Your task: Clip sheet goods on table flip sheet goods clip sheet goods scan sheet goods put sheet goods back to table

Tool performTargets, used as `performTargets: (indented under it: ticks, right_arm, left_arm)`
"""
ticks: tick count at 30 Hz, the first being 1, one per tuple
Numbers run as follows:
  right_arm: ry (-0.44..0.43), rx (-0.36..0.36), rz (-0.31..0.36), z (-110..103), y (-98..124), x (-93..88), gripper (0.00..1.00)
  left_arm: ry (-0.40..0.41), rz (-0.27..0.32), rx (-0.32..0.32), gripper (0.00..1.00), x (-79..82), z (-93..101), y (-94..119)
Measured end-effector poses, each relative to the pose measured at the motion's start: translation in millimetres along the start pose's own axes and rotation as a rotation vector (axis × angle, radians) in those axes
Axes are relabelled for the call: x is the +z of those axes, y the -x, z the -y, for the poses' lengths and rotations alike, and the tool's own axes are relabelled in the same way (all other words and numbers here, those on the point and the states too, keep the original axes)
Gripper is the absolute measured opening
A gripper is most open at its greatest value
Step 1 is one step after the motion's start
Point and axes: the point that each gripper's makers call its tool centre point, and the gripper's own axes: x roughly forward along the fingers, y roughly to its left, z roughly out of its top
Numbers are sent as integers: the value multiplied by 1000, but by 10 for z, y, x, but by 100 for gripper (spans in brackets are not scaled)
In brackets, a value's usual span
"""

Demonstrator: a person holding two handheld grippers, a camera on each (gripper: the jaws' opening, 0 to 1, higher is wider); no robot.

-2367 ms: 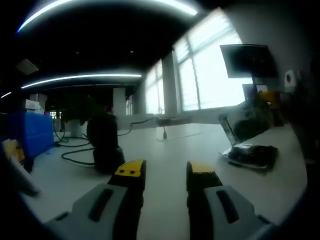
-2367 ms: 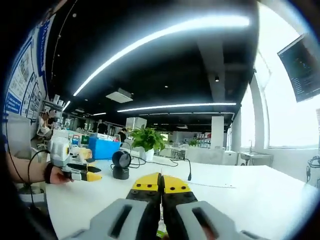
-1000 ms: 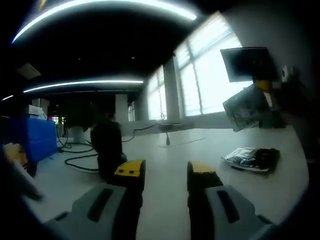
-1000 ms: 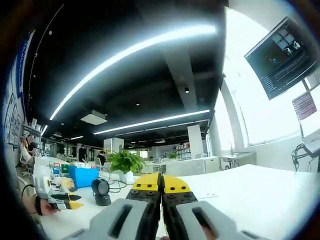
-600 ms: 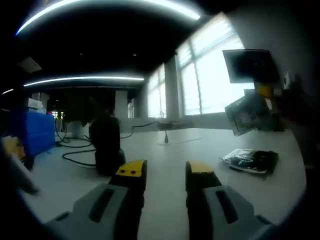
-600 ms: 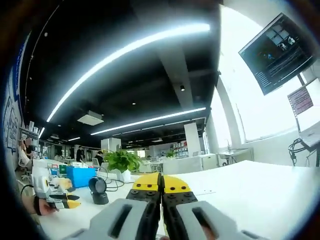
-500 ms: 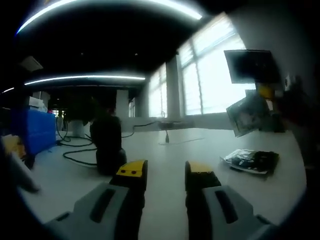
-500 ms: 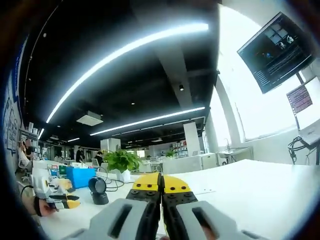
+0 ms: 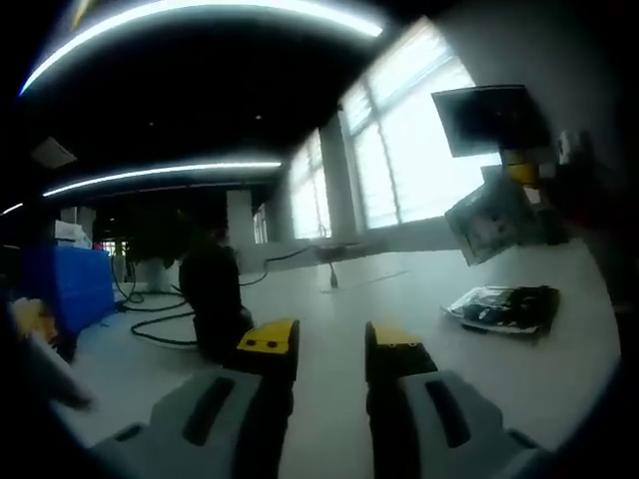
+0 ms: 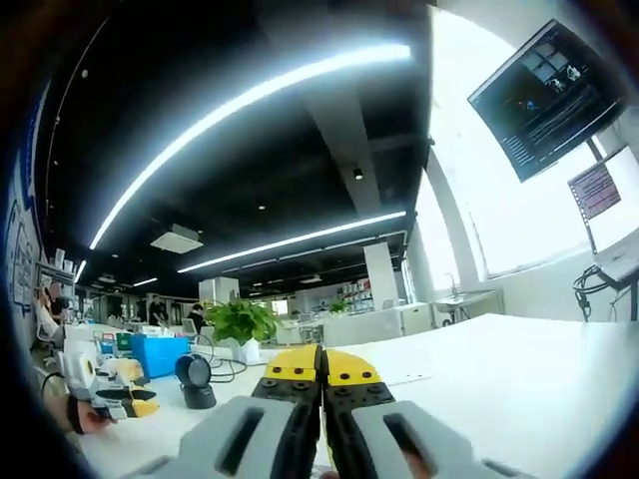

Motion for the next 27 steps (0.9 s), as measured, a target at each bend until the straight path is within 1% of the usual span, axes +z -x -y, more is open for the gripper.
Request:
performTargets:
  ticks: [4,7,12,13,16,18,22,27]
  right_arm:
    - [-4,-7,-6,10,0,-36,0]
    - [-15,-20,-10,68,14,-71,0]
    - [-48,-56,-30,221,26,-201,0]
    - [-47,-75,-31,263,37,-221,0]
    - [-53,-91,-33,328,60,-267,0]
    - [-59,-103,-48,378,83,-328,0]
    - [-46,-128,-41,443,151,-338,0]
    - [-46,-189,-37,618,286,-353,0]
  left_arm:
    - [8,6,16,22,13,-35,8]
    - [11,-9,26,28,-15,-55,-3]
    - [23,-16,33,29,-30,-70,-4]
    - [27,-16,34,29,-30,-74,-4]
    - [33,-17,35,29,-37,-77,-5]
    - [32,-21,33,29,-47,-73,-9]
    - [33,-24,32,28,-53,-72,-8]
    - [29,-29,29,28,-65,-68,-10]
